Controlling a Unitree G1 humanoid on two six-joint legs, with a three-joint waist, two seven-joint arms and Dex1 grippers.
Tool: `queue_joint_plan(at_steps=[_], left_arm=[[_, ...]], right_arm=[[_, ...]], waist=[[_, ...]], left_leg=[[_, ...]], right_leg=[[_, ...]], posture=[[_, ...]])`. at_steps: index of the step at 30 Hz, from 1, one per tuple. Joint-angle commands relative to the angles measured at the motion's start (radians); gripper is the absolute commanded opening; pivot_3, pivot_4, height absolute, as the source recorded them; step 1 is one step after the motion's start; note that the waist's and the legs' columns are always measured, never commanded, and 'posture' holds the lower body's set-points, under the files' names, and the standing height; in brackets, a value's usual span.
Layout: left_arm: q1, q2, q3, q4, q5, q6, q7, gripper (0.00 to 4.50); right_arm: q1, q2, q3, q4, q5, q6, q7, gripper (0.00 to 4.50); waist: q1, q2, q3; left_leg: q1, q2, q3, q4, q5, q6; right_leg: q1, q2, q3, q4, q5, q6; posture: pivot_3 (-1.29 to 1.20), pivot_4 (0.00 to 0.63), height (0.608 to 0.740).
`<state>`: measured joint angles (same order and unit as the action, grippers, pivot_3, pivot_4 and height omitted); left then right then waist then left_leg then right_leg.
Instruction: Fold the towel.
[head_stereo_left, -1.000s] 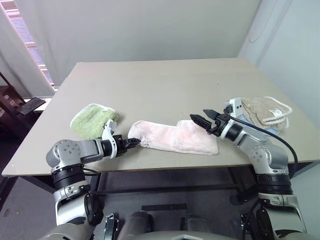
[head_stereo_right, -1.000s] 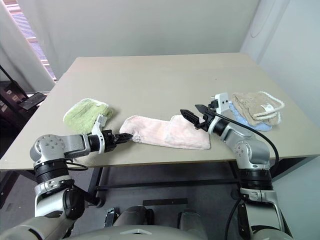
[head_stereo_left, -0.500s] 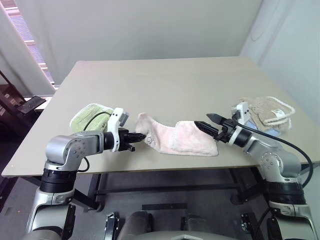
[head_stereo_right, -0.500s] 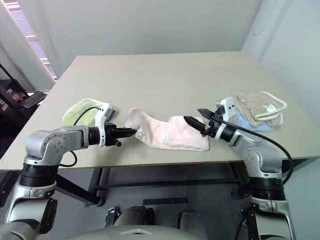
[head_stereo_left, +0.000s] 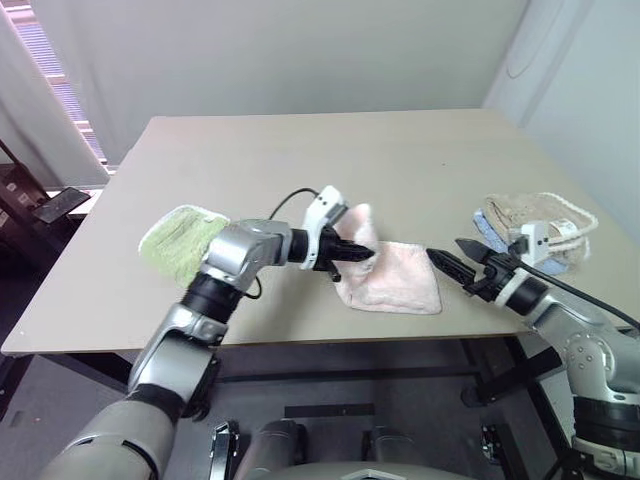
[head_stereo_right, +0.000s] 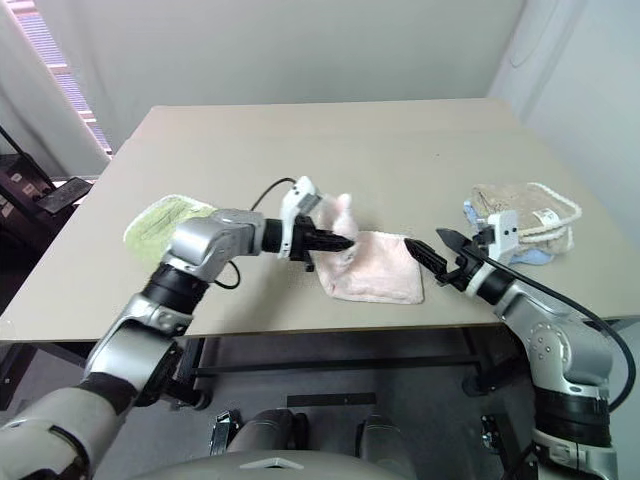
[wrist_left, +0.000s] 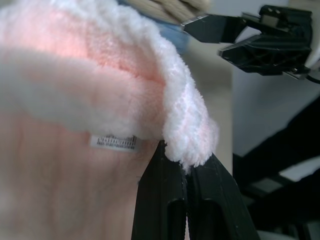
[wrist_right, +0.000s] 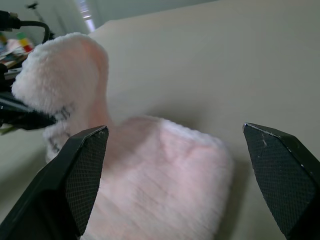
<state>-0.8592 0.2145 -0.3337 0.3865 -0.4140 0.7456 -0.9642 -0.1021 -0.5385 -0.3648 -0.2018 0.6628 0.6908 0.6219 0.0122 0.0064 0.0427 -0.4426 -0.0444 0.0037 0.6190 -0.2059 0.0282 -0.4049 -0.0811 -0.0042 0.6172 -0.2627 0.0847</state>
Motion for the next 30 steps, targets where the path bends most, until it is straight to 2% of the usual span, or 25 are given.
queue_joint_plan(at_steps=[1,5,18,22,24,28,30], left_arm=[[-0.044,-0.033,-0.025,0.051,0.044,-0.057,-0.06,0.01],[-0.048,-0.075,-0.067,0.096,0.097,-0.109,-0.105,0.01],[-0.076,-0.239,-0.039,0.337,0.213,-0.263,-0.087,0.01],[-0.066,-0.243,-0.027,0.336,0.208,-0.247,-0.112,0.93],[-0.063,-0.238,-0.02,0.322,0.202,-0.231,-0.128,1.69],[-0.018,-0.197,0.004,0.181,0.178,-0.256,-0.171,3.06],[0.01,-0.182,0.032,0.101,0.154,-0.277,-0.177,3.06]], right_arm=[[0.014,-0.008,-0.046,-0.063,0.025,-0.002,-0.032,4.5],[0.053,-0.001,-0.079,-0.086,0.033,-0.006,-0.07,4.5],[0.091,0.014,-0.083,-0.08,0.022,-0.033,-0.146,4.5],[0.088,0.013,-0.078,-0.073,0.02,-0.038,-0.155,4.5],[0.089,0.01,-0.076,-0.074,0.022,-0.04,-0.152,4.5],[0.066,0.004,-0.075,-0.054,0.024,-0.036,-0.154,4.5],[0.047,0.011,-0.085,-0.047,0.03,-0.043,-0.163,4.5]], waist=[[0.001,0.0,0.0],[0.002,0.0,0.0],[0.003,-0.001,0.001],[0.002,-0.001,0.001],[0.002,-0.001,0.001],[0.001,0.0,0.0],[0.001,0.0,0.0]], left_leg=[[0.0,0.0,0.0,0.0,0.0,0.0],[0.0,0.001,0.0,0.005,0.0,0.0],[0.002,0.001,0.0,0.014,-0.001,0.002],[0.002,0.001,0.0,0.015,0.0,0.002],[0.002,0.001,0.0,0.015,0.0,0.002],[0.002,0.001,0.0,0.017,0.0,0.003],[0.002,0.001,0.0,0.017,0.0,0.002]], right_leg=[[0.0,0.0,0.0,0.001,0.0,0.0],[0.0,0.001,0.0,0.005,0.0,0.0],[0.005,0.0,-0.001,0.01,0.001,0.003],[0.005,0.001,-0.001,0.011,0.001,0.003],[0.005,0.001,-0.001,0.012,0.001,0.003],[0.005,0.001,-0.001,0.013,0.001,0.003],[0.005,0.001,-0.001,0.013,0.001,0.003]], posture=[[0.0,0.0,0.737],[0.0,0.0,0.737],[0.0,0.0,0.737],[0.0,0.0,0.737],[0.0,0.0,0.737],[0.0,0.0,0.737],[0.0,0.0,0.737]])
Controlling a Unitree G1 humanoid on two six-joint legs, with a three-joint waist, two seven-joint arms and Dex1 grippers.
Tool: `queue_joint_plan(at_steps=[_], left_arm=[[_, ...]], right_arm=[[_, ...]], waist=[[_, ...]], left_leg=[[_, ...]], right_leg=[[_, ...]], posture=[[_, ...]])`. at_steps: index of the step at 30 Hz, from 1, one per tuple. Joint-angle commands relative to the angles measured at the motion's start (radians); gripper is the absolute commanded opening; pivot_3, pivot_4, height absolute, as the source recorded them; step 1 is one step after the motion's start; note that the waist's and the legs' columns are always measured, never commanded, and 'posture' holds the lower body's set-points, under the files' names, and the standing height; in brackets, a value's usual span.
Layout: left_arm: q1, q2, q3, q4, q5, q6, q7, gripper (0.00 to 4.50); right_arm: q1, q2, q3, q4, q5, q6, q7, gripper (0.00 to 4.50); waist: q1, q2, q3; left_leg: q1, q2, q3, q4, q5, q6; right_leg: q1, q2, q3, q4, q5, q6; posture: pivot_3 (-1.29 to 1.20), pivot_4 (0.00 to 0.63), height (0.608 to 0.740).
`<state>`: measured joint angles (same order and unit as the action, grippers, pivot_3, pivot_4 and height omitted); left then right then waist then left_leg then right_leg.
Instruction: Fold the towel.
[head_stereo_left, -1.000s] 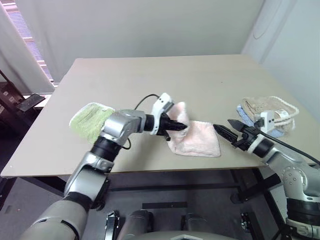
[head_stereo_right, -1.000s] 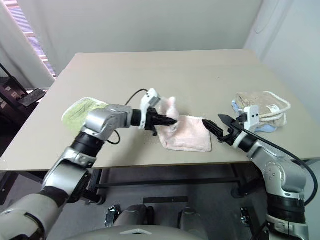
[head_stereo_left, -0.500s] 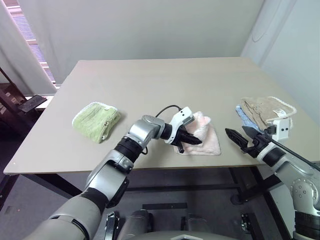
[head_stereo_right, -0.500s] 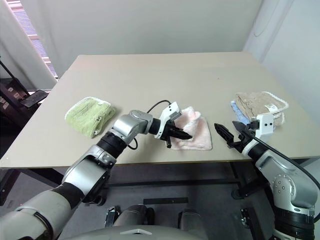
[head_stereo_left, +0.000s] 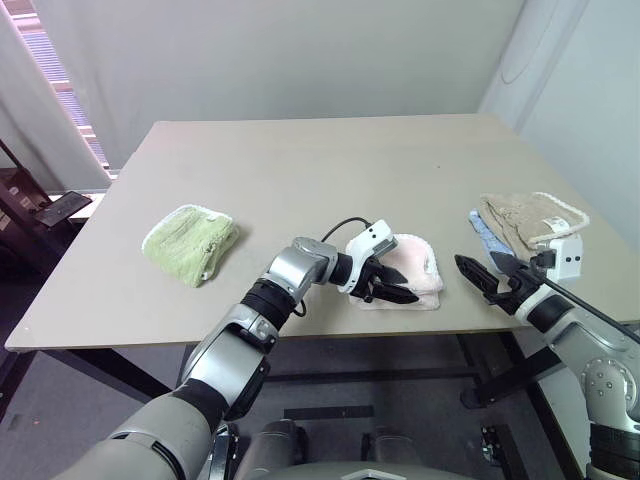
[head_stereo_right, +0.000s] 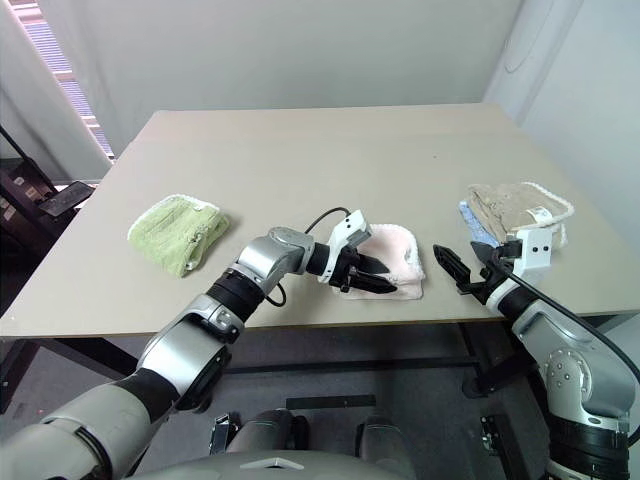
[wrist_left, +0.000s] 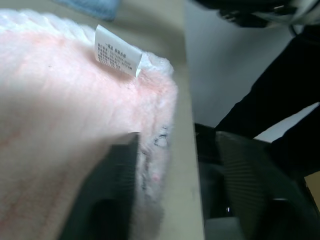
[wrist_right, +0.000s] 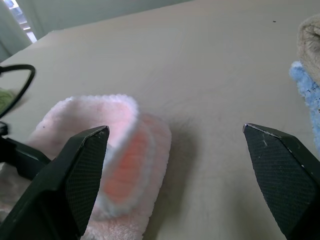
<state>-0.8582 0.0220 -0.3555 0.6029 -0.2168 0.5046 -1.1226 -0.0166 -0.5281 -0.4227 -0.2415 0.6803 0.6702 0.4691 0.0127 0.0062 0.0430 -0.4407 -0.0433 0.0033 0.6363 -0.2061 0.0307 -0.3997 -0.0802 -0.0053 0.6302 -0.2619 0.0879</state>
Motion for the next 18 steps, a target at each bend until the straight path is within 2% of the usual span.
queue_joint_plan(at_steps=[1,3,4,6,8,11,16,18], left_arm=[[0.021,0.02,0.07,-0.161,-0.064,-0.032,-0.029,3.06],[0.043,0.036,0.098,-0.237,-0.074,-0.061,-0.01,3.06],[0.063,0.043,0.122,-0.266,-0.058,-0.146,0.025,3.06],[0.087,0.048,0.179,-0.289,-0.046,-0.29,0.093,3.09],[0.076,0.062,0.204,-0.262,-0.041,-0.317,0.124,3.09],[0.078,0.11,0.253,-0.24,-0.066,-0.312,0.133,2.47],[0.083,0.135,0.273,-0.194,-0.055,-0.361,0.147,0.66],[0.069,0.131,0.282,-0.147,-0.051,-0.395,0.151,0.04]], right_arm=[[-0.052,0.008,-0.034,-0.006,0.013,-0.039,-0.015,4.5],[-0.074,0.013,-0.043,-0.012,0.028,-0.042,-0.022,4.5],[-0.084,0.007,-0.041,-0.042,0.05,-0.032,-0.011,4.5],[-0.108,0.008,-0.049,-0.085,0.132,0.001,0.01,4.1],[-0.119,-0.002,-0.043,-0.106,0.166,0.017,0.019,3.58],[-0.141,-0.033,0.024,-0.121,0.138,0.008,0.062,2.46],[-0.185,-0.05,0.08,-0.074,0.106,-0.005,0.098,0.57],[-0.215,-0.047,0.109,-0.037,0.09,-0.016,0.122,0.01]], waist=[[0.0,0.0,0.0],[0.001,0.0,0.0],[0.001,0.001,0.0],[0.002,0.001,-0.001],[0.002,0.001,-0.001],[0.001,0.001,-0.001],[0.005,0.001,-0.001],[0.004,0.001,0.0]], left_leg=[[0.0,0.0,0.0,0.0,0.0,0.0],[0.0,0.0,0.0,0.0,0.0,0.0],[0.0,0.0,0.0,0.0,0.0,0.0],[0.0,0.0,0.0,0.0,0.0,0.0],[0.0,0.0,0.0,0.0,0.0,0.0],[0.001,0.001,0.0,0.001,0.0,0.0],[0.002,0.001,0.0,0.006,0.0,0.001],[0.002,0.001,0.0,0.009,-0.001,0.002]], right_leg=[[0.0,0.0,0.0,0.0,0.0,0.0],[0.0,0.0,0.0,0.0,0.0,0.0],[0.0,0.0,0.0,0.0,0.0,0.0],[0.001,-0.001,0.0,0.0,0.0,0.0],[0.0,0.0,0.0,0.0,0.0,0.0],[0.002,0.001,0.0,0.001,0.0,0.0],[0.005,0.001,-0.001,0.001,0.0,0.001],[0.006,0.001,-0.001,0.001,0.0,0.001]], posture=[[0.0,0.0,0.737],[0.0,0.0,0.737],[0.0,0.0,0.737],[0.0,0.0,0.737],[0.0,0.0,0.737],[0.0,0.0,0.737],[0.0,0.0,0.737],[0.0,0.0,0.737]])
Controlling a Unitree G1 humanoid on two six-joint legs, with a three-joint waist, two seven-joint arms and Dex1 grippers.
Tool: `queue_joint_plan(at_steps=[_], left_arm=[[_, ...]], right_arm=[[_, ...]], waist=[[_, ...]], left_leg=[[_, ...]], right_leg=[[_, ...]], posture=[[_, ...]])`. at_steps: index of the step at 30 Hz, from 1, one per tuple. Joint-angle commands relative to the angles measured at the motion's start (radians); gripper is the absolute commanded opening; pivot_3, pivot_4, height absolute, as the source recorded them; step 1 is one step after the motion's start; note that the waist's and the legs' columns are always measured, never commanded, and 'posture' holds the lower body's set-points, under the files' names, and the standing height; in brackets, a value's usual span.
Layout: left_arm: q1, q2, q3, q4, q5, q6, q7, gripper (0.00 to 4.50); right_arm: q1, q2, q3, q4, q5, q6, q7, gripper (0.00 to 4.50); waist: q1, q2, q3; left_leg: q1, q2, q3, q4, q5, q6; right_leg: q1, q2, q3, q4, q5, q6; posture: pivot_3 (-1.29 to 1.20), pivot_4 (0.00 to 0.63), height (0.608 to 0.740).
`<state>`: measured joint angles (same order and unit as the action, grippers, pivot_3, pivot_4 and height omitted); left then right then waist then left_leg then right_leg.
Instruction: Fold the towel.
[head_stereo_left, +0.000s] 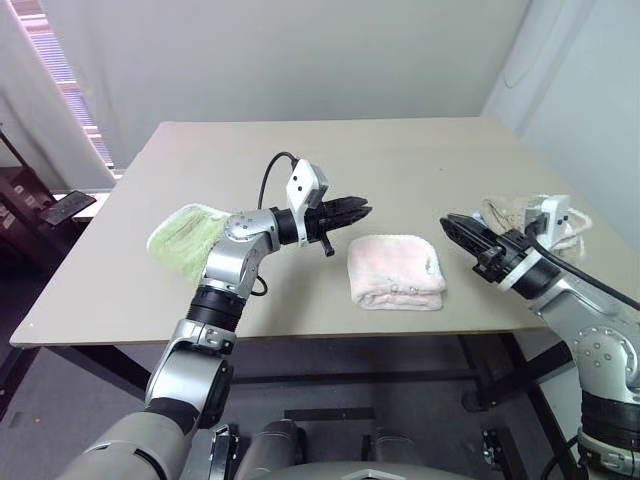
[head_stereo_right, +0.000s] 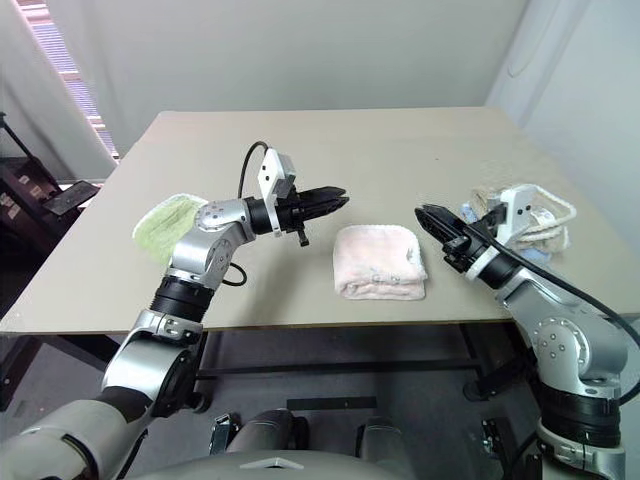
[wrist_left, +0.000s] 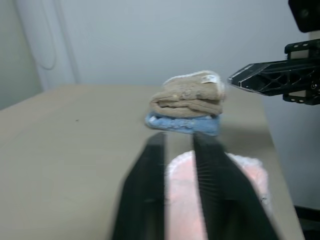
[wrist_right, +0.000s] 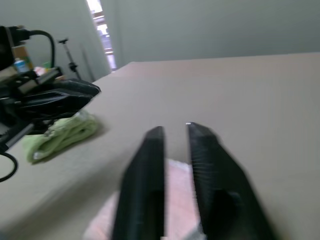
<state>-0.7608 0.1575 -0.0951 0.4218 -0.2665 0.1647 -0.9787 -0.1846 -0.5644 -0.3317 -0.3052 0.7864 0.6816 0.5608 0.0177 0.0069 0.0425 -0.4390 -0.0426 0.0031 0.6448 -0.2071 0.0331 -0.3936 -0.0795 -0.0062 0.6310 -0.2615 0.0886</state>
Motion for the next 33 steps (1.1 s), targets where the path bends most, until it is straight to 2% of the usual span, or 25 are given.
queue_joint_plan(at_steps=[1,4,8,12,16,19,23,30,33], left_arm=[[-0.036,-0.01,0.021,0.054,0.0,-0.066,0.01,0.04],[-0.032,-0.028,-0.016,0.095,0.019,-0.114,-0.022,0.04],[-0.029,-0.087,-0.042,0.249,0.066,-0.186,-0.006,0.04],[-0.06,-0.146,-0.024,0.411,0.066,-0.143,0.018,0.04],[-0.048,-0.185,-0.072,0.558,0.143,-0.179,0.046,0.04],[-0.048,-0.209,-0.061,0.638,0.158,-0.163,0.068,0.04],[-0.029,-0.205,-0.101,0.666,0.224,-0.228,0.062,0.04],[-0.051,-0.187,-0.036,0.644,0.178,-0.198,0.039,0.04],[-0.082,-0.178,0.038,0.597,0.106,-0.121,0.033,0.59]], right_arm=[[-0.059,-0.007,0.03,0.046,-0.024,-0.031,0.039,0.01],[-0.092,0.011,0.086,0.128,-0.081,-0.055,0.055,0.01],[-0.121,0.065,0.141,0.263,-0.16,-0.112,0.048,0.01],[-0.139,0.117,0.169,0.402,-0.234,-0.181,0.038,0.01],[-0.137,0.168,0.204,0.552,-0.326,-0.272,0.031,0.01],[-0.131,0.206,0.204,0.599,-0.348,-0.311,0.03,0.01],[-0.116,0.235,0.215,0.595,-0.371,-0.322,0.03,0.01],[-0.116,0.23,0.216,0.582,-0.392,-0.316,0.058,0.01],[-0.121,0.226,0.172,0.507,-0.326,-0.276,0.077,0.0]], waist=[[-0.001,0.0,0.0],[-0.002,0.0,0.0],[-0.001,0.0,0.0],[-0.004,0.0,0.0],[-0.004,0.0,0.0],[-0.005,0.0,-0.001],[-0.006,0.001,-0.002],[-0.007,0.001,-0.004],[-0.008,0.001,-0.004]], left_leg=[[0.0,0.0,0.0,0.001,-0.001,0.001],[0.0,0.0,0.0,0.002,-0.002,0.0],[-0.001,0.0,0.0,0.002,-0.002,-0.001],[-0.003,0.0,0.0,0.001,-0.001,0.001],[-0.002,0.0,0.0,0.001,-0.001,0.001],[-0.002,0.0,0.0,0.001,-0.001,0.001],[0.0,0.0,0.0,0.001,-0.003,-0.001],[0.005,0.0,0.0,0.0,-0.003,-0.001],[0.005,0.0,0.0,0.0,-0.003,-0.001]], right_leg=[[0.0,0.0,0.0,0.0,0.0,0.0],[0.001,-0.001,0.0,-0.001,0.001,0.001],[0.0,-0.001,0.0,-0.001,0.001,0.001],[-0.002,-0.001,0.0,0.0,0.002,0.002],[-0.003,0.0,0.0,0.0,0.004,0.005],[-0.003,0.0,0.0,0.001,0.004,0.005],[-0.001,0.0,0.0,0.001,0.004,0.006],[0.001,-0.001,0.0,0.0,0.003,0.004],[0.001,-0.001,0.0,0.001,0.003,0.004]], posture=[[0.0,0.0,0.737],[0.0,0.0,0.737],[0.0,0.0,0.737],[0.0,0.0,0.737],[0.0,0.0,0.737],[0.0,0.0,0.737],[0.0,0.0,0.737],[0.0,0.0,0.737],[0.0,0.0,0.737]])
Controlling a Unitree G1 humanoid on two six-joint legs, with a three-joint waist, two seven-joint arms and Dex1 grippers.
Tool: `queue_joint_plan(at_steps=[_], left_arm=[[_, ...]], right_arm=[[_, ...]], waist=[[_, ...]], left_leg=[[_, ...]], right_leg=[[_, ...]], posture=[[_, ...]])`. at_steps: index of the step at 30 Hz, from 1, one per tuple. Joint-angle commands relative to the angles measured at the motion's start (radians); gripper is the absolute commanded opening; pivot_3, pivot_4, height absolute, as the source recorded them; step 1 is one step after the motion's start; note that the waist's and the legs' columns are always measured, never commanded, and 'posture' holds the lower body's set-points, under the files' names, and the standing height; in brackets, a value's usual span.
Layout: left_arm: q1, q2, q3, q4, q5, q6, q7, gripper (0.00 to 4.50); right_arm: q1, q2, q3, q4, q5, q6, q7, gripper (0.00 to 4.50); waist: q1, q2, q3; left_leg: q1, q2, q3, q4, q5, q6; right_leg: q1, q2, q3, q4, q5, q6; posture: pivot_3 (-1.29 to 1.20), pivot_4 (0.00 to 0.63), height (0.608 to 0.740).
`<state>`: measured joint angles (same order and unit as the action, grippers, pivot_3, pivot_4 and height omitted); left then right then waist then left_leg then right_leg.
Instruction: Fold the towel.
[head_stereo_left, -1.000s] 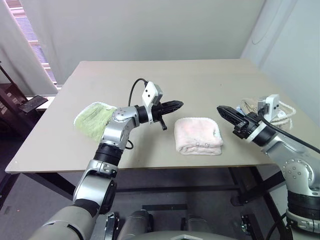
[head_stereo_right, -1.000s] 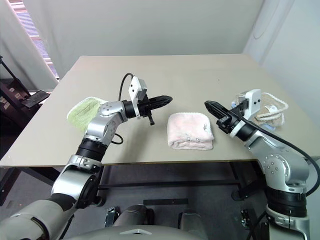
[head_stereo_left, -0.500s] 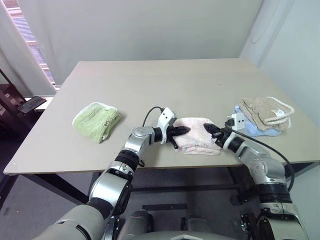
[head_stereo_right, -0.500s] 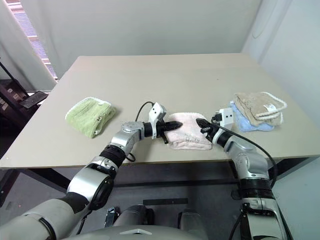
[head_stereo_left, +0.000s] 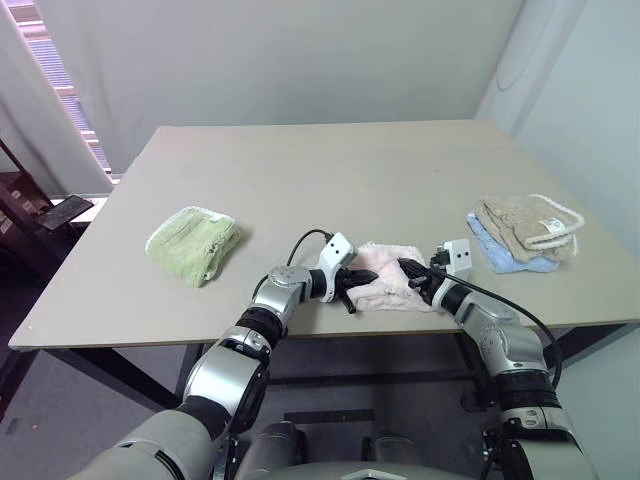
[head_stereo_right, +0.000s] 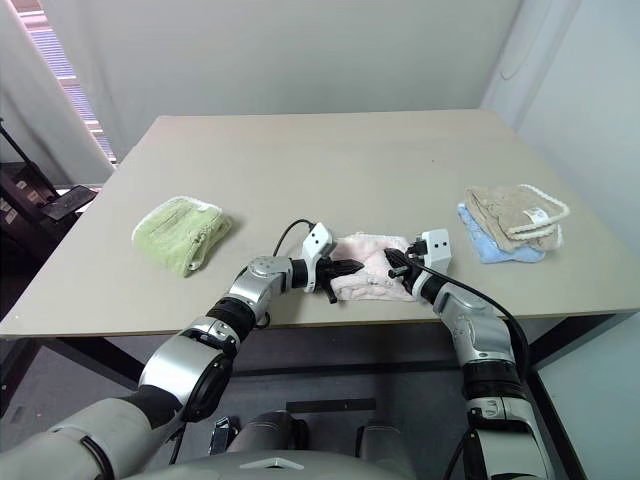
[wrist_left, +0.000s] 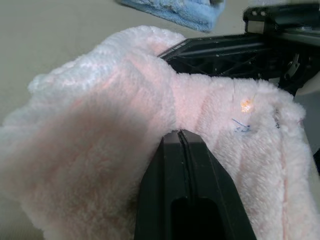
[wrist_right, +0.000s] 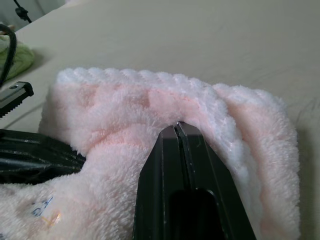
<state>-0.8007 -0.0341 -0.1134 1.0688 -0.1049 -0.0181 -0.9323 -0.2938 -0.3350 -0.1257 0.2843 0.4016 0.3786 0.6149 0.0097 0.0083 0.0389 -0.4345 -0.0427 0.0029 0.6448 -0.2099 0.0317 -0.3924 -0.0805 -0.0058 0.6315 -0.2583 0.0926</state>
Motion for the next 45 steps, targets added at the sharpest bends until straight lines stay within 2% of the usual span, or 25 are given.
queue_joint_plan(at_steps=[1,5,10,11,12,17,22,27,31,34,39,45], left_arm=[[-0.049,0.022,0.079,-0.08,-0.082,0.098,-0.023,0.89],[-0.05,0.076,0.155,-0.262,-0.196,0.316,-0.053,2.3],[0.016,0.181,0.173,-0.526,-0.266,0.61,-0.011,4.18],[0.019,0.209,0.182,-0.561,-0.285,0.7,0.008,4.47],[0.023,0.236,0.188,-0.592,-0.301,0.782,0.023,4.5],[0.008,0.28,0.303,-0.616,-0.432,1.244,0.154,4.5],[0.005,0.217,0.365,-0.568,-0.466,1.438,0.264,4.5],[-0.009,0.147,0.37,-0.493,-0.453,1.447,0.339,4.5],[-0.07,0.094,0.353,-0.29,-0.388,1.362,0.426,4.5],[-0.101,0.07,0.384,-0.222,-0.408,1.359,0.43,4.5],[-0.14,-0.006,0.437,-0.175,-0.441,1.381,0.468,4.5],[-0.201,-0.057,0.518,-0.121,-0.468,1.332,0.5,4.5]], right_arm=[[-0.015,-0.005,-0.052,-0.109,0.082,0.044,0.021,0.0],[-0.016,-0.022,-0.086,-0.235,0.159,0.12,0.025,1.22],[-0.029,-0.045,-0.133,-0.374,0.263,0.233,-0.008,3.11],[-0.035,-0.054,-0.149,-0.401,0.298,0.27,-0.017,3.42],[-0.039,-0.065,-0.16,-0.422,0.321,0.295,-0.023,3.76],[-0.075,-0.104,-0.208,-0.416,0.393,0.414,-0.086,3.76],[-0.102,-0.108,-0.232,-0.391,0.437,0.496,-0.131,3.76],[-0.106,-0.115,-0.241,-0.391,0.453,0.52,-0.153,3.76],[-0.107,-0.119,-0.271,-0.374,0.454,0.525,-0.184,3.76],[-0.09,-0.115,-0.279,-0.376,0.45,0.522,-0.202,3.76],[-0.043,-0.09,-0.295,-0.419,0.471,0.518,-0.239,3.76],[-0.026,-0.089,-0.306,-0.434,0.478,0.514,-0.257,3.76]], waist=[[-0.001,0.0,0.0],[-0.001,0.0,0.0],[-0.002,0.001,0.0],[-0.002,0.001,0.0],[-0.002,0.001,0.0],[0.001,0.0,0.001],[0.003,0.0,0.001],[0.002,0.0,0.001],[0.009,0.002,-0.001],[0.009,0.002,-0.001],[0.015,0.003,-0.001],[0.031,0.002,-0.001]], left_leg=[[0.0,0.0,0.0,0.0,0.0,0.0],[-0.004,0.0,0.0,0.0,0.0,0.0],[-0.006,0.0,0.0,0.0,0.0,0.0],[-0.006,0.0,0.0,0.0,0.0,0.0],[-0.006,0.0,0.0,0.0,0.0,0.0],[-0.006,0.0,-0.001,0.0,0.0,0.0],[-0.006,0.0,-0.001,0.0,0.0,0.0],[-0.007,0.0,-0.001,0.0,0.0,0.0],[-0.007,0.0,-0.001,-0.001,0.0,0.0],[-0.006,-0.001,-0.001,-0.001,0.0,0.0],[-0.008,-0.001,0.0,-0.006,-0.001,0.0],[-0.009,-0.003,0.001,-0.01,0.0,0.0]], right_leg=[[0.0,0.0,0.0,0.0,0.0,0.0],[-0.003,0.0,0.0,0.001,0.001,0.002],[-0.005,0.0,0.001,0.001,0.001,0.002],[-0.005,0.0,0.001,0.001,0.001,0.002],[-0.005,0.0,0.001,0.001,0.001,0.002],[-0.008,0.0,0.0,0.001,0.0,0.0],[-0.008,-0.001,0.0,0.001,0.0,0.0],[-0.006,-0.001,0.0,0.001,0.001,0.0],[-0.009,-0.001,0.0,0.0,0.001,0.0],[-0.005,-0.003,-0.001,-0.004,0.004,0.0],[0.0,-0.007,-0.007,-0.017,0.013,0.002],[-0.004,-0.008,-0.007,-0.019,0.014,0.004]], posture=[[0.0,0.0,0.737],[0.0,0.0,0.737],[0.0,0.0,0.737],[0.0,0.0,0.737],[0.0,0.0,0.737],[0.0,0.0,0.737],[0.0,0.0,0.737],[0.0,0.0,0.737],[0.0,0.0,0.737],[0.0,0.0,0.737],[0.0,0.0,0.737],[0.0,0.0,0.737]])
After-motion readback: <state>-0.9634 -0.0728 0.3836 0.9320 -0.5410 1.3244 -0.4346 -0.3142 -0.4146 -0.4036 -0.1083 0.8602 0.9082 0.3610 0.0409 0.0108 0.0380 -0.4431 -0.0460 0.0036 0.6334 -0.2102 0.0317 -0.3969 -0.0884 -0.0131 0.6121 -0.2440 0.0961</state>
